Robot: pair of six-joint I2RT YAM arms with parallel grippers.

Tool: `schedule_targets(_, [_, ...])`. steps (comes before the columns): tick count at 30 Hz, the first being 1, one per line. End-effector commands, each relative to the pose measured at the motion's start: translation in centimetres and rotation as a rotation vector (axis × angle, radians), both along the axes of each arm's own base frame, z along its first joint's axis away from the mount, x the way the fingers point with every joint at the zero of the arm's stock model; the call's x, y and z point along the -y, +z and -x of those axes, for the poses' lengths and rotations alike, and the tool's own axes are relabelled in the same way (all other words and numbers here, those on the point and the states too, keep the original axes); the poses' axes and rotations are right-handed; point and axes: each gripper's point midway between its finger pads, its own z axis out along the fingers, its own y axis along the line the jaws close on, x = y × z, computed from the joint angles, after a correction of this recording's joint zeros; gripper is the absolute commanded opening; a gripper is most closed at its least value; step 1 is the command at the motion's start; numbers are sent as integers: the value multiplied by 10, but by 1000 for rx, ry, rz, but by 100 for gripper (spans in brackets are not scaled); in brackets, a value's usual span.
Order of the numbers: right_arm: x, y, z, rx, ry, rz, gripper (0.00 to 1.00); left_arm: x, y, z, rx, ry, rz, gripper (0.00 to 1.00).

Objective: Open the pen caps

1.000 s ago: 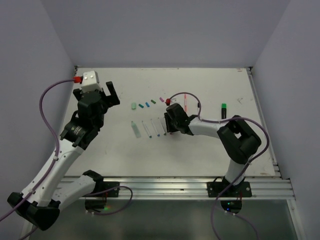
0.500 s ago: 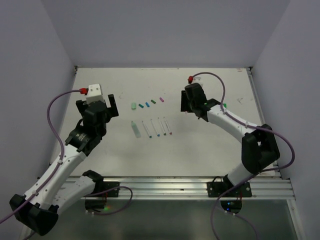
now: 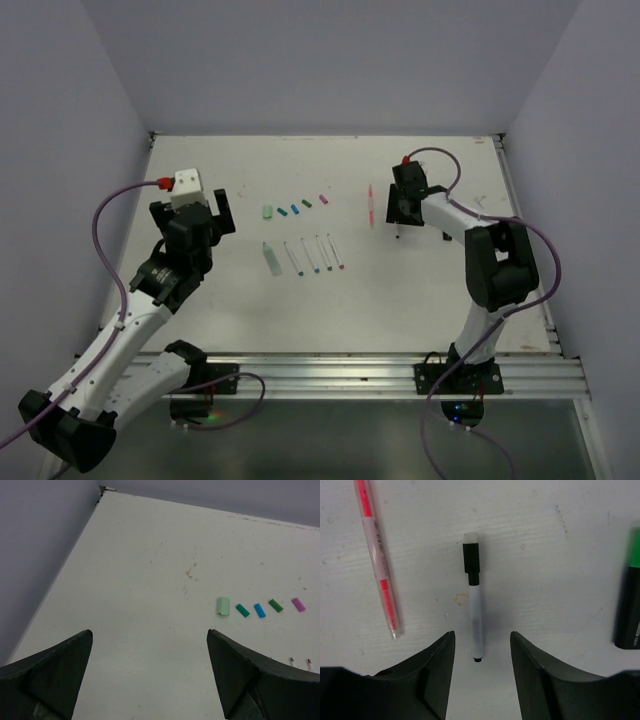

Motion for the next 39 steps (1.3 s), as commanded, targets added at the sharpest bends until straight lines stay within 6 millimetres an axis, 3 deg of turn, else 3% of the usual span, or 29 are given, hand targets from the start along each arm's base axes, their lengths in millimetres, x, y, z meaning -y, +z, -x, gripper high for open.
schedule_targets(1, [-5,-5,-11,-16,13,-40,51,-9,4,-2,23,39,-21,100])
schedule_targets(7, [-2,-30,-11,-65,2,-34,43,-5,0,-5,9,24,-23,100])
schedule_targets(12, [2,-38,-6,-77,-3,-17,15,0,-3,-7,-2,4,-15,100])
schedule_targets(14, [4,-35,-3,-72,-4,-14,0,5,-4,-9,-3,-17,0,100])
schedule_targets(16, [5,-32,2,-61,5,-17,0,20,-3,-13,-1,-85,39,100])
schedule_targets(18, [1,-11,1,-1,18,-42,0,34,3,-17,-4,-131,102,100])
schedule_targets(19, [-1,-11,9,-1,34,-56,0,47,3,-16,-25,-190,138,100])
schedule_targets(20, [-10,10,8,57,61,-82,0,56,9,-19,-22,-218,169,100])
schedule_targets(22, [-21,20,19,85,103,-92,0,79,14,-18,-32,-304,266,100])
schedule_targets(23, [-36,30,24,119,146,-106,0,89,17,-20,-39,-336,303,100])
schedule_targets(24, [-45,52,28,179,173,-126,0,99,20,-20,-40,-359,364,100])
schedule_targets(26, [-76,68,45,243,261,-158,0,127,18,-18,-81,-466,452,100])
schedule_targets(27, [-85,91,52,310,290,-193,0,139,21,-18,-77,-500,515,100])
schedule_targets(28, [-105,90,69,316,354,-229,0,154,22,-14,-98,-571,563,100])
schedule_targets(32, [-149,135,98,489,484,-374,0,186,18,-14,-112,-631,644,97])
schedule_targets(36, [-174,151,123,544,571,-447,0,224,24,-2,-104,-694,674,91])
schedule_targets(39, [-187,152,135,556,614,-470,0,237,24,-2,-103,-707,700,80])
